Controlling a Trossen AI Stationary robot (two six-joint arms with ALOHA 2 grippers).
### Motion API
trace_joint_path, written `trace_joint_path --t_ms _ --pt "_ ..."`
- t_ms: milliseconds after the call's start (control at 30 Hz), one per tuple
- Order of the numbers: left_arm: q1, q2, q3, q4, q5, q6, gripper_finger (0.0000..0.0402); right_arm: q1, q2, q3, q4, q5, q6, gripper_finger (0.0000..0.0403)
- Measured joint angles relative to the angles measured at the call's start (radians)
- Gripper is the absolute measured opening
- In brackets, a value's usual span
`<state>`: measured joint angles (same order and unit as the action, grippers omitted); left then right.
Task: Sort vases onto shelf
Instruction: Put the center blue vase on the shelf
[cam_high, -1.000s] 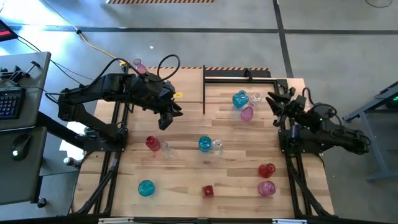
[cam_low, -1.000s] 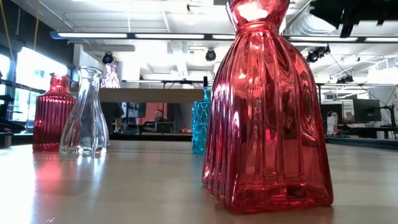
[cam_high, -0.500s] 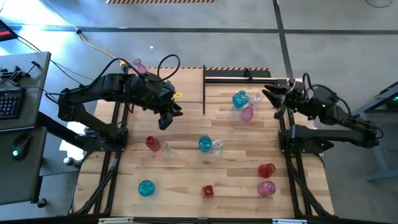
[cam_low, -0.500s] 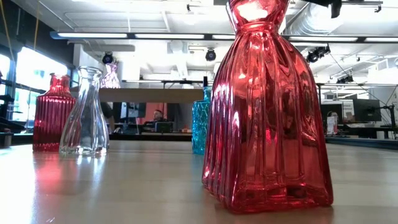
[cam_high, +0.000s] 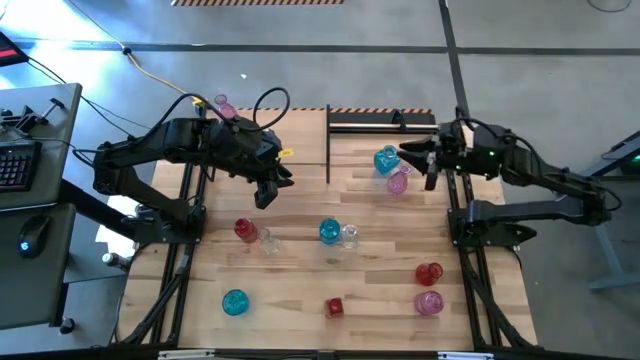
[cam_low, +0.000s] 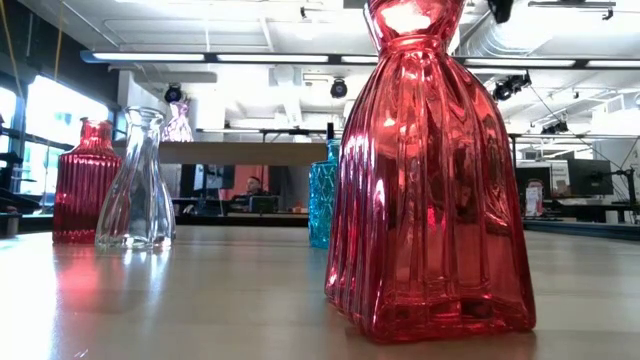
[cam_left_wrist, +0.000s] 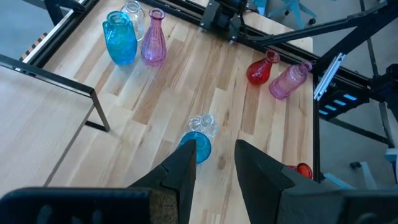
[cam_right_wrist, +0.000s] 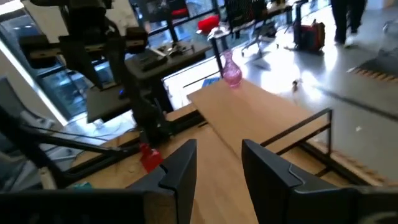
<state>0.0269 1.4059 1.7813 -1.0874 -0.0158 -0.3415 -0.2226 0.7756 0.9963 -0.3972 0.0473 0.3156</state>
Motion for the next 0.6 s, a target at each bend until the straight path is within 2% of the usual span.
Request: trace_joint_path --t_ms 167,333,600 --pt "0.000 0.000 0.000 0.000 -0.005 -0.058 0.0101 0.001 0.069 0.035 -0.043 -0.062 0.054 0.0117" --pt "0.000 0.004 0.000 0.000 -0.055 -0.171 0.0101 0.001 0.133 0.039 -0.049 -0.167 0.114 0.0117" --pt "0.000 0.004 0.000 0.000 -0.076 -0.182 0.0101 0.001 0.228 0.039 -0.048 -0.289 0.132 0.0117"
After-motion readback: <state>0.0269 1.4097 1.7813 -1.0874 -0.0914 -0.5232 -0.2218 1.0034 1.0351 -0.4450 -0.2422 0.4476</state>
